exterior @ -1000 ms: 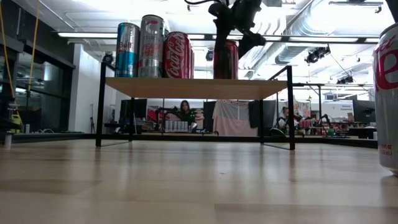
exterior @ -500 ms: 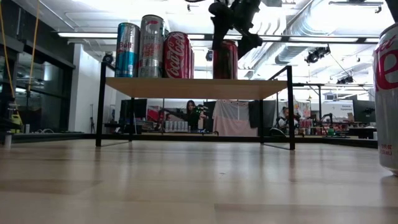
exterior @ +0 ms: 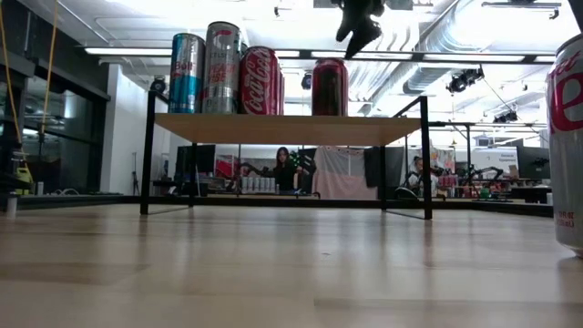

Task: Place canned beverage on shelf
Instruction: Put the red-white soda can aligned with the other red-white soda cans on the shelf

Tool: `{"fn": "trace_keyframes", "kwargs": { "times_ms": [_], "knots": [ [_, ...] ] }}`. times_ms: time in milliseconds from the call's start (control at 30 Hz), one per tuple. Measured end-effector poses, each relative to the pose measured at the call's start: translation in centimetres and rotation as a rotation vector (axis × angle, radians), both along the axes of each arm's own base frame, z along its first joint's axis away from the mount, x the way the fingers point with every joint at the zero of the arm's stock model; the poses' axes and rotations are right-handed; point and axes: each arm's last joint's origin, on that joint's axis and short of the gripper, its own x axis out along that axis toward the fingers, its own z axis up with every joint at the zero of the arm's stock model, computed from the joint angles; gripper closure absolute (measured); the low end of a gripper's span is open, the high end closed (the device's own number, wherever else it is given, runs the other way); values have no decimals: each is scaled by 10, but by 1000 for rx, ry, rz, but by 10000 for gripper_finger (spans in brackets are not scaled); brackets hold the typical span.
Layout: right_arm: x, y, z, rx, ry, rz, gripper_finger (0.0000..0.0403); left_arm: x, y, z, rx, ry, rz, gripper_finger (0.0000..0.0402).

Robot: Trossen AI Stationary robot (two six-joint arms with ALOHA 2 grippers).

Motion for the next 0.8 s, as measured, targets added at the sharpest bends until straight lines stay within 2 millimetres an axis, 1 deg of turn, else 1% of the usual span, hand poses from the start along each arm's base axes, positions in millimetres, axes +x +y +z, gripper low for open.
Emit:
{"fn": "trace_keyframes", "kwargs": {
  "times_ms": [133, 300, 400, 533, 800],
  "knots": [
    [0, 0, 11, -63, -51, 65, 29, 0, 0, 0, 0, 0, 0, 139],
    [-2, -1, 12, -97, -39, 254, 29, 0, 0, 0, 0, 0, 0, 139],
    [-2, -5, 7, -110, -9, 383, 29, 0, 0, 0, -1, 0, 0, 139],
    [6, -8, -2, -148, 25, 483, 29, 0, 0, 0, -2, 0, 0, 139],
    [24, -18, -24, -153, 85, 579, 29, 0, 0, 0, -2, 0, -1, 139]
  ]
}}
